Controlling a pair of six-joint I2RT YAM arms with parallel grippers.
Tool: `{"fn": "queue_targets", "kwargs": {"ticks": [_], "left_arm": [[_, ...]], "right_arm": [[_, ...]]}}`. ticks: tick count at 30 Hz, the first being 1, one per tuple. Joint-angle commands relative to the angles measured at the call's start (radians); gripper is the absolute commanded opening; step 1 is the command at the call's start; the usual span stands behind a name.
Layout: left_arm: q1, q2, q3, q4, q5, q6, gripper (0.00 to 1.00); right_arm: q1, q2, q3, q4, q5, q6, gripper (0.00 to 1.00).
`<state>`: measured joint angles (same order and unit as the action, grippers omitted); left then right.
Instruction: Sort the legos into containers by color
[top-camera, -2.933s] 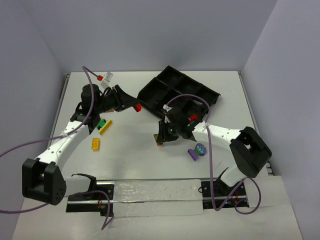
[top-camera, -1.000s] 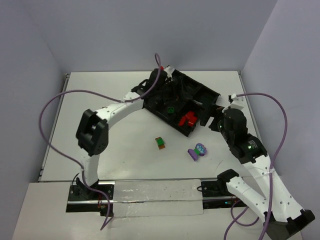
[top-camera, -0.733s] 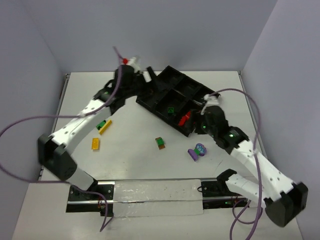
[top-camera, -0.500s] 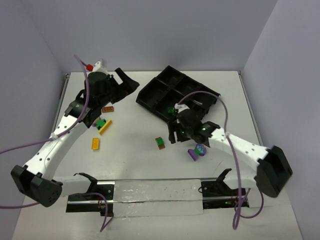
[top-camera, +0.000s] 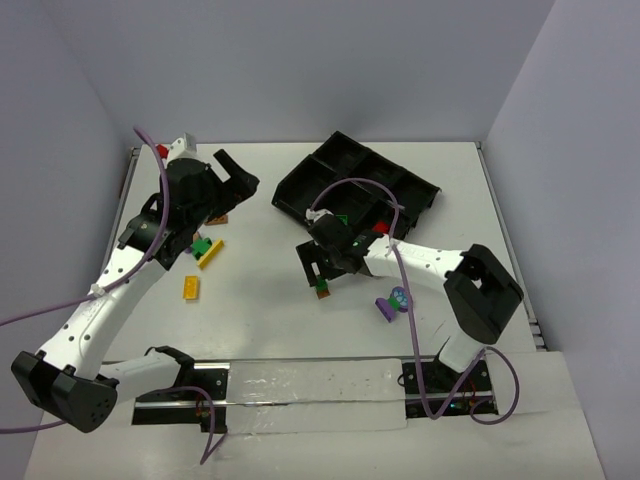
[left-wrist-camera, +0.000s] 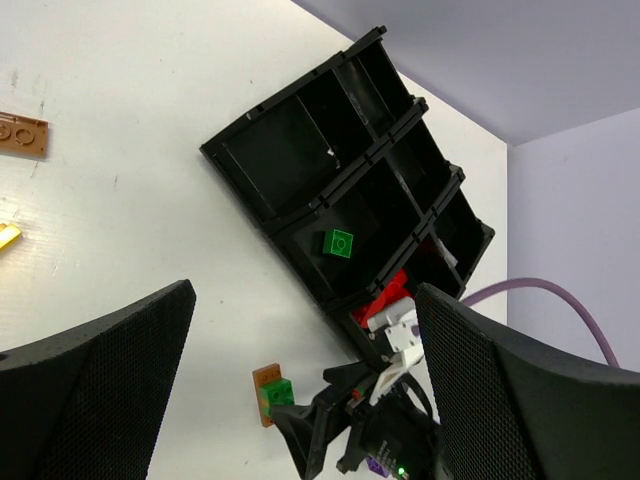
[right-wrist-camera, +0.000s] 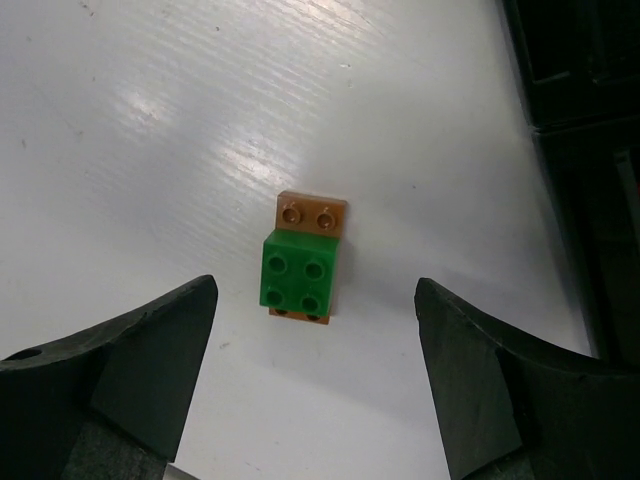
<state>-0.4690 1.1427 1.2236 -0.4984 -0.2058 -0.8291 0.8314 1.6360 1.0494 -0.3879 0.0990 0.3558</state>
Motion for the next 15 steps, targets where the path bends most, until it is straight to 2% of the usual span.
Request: {"fn": "queue_targets", "kwargs": {"ticks": [1, 10, 15], "left_arm": [[0.006, -0.007, -0.014, 0.009, -0.016, 0.018, 0.99], [0.007, -0.007, -0.036, 0.021, -0.01, 0.024, 0.99], [0.006, -0.003, -0.042, 0.021, -0.005, 0.028, 0.98]], "right_arm": [[0.002, 0.047, 0.056, 0.015, 0.015, 0.026, 0.83], [0.006, 0.078, 0.05, 0.014, -0.021, 0.022, 0.61], [0.008, 0.097, 0.052, 0.021, -0.037, 0.022, 0.57]]}}
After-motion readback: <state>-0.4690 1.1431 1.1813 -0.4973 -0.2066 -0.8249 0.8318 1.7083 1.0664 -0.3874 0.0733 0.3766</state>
